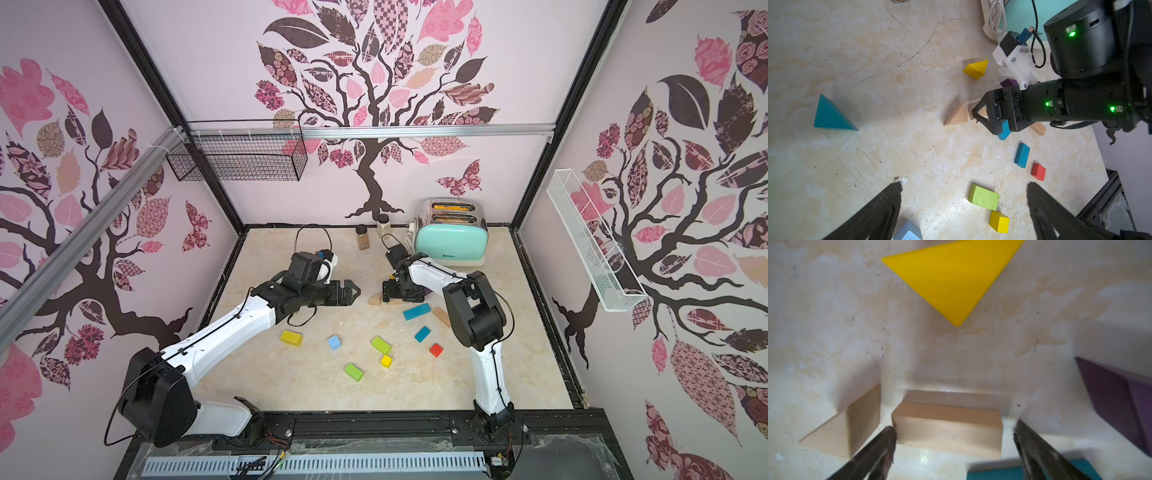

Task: Assemble a carrot with building blocks
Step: Pick up the building block from the center of the board.

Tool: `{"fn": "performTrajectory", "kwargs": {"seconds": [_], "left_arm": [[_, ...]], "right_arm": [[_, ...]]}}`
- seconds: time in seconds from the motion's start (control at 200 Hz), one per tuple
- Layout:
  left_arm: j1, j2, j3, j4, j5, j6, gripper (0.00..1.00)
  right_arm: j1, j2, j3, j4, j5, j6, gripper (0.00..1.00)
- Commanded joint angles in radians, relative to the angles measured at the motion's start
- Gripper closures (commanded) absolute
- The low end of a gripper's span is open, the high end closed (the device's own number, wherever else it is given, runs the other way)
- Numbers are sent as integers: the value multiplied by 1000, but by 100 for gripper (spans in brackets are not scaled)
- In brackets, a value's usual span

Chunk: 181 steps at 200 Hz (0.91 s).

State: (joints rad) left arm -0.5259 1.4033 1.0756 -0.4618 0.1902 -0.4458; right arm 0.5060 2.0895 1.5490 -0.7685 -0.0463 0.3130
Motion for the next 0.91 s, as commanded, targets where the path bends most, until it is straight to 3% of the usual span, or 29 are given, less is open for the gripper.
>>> {"fn": "performTrajectory", "kwargs": {"seconds": [0.0, 0.345, 0.66, 0.9], "left_arm": [[7, 2, -3, 14, 12, 1, 2], [16, -8, -28, 20, 5, -4, 2], [23, -3, -22, 27, 6, -5, 2], [24, -14, -8, 25, 0, -10, 2]], "right_arm": [[13, 33, 6, -11, 20, -9, 9], [35, 51, 35, -22, 18, -9, 7], [35, 22, 30, -33, 50, -13, 31], [34, -116, 46, -82, 102, -68, 35]]}}
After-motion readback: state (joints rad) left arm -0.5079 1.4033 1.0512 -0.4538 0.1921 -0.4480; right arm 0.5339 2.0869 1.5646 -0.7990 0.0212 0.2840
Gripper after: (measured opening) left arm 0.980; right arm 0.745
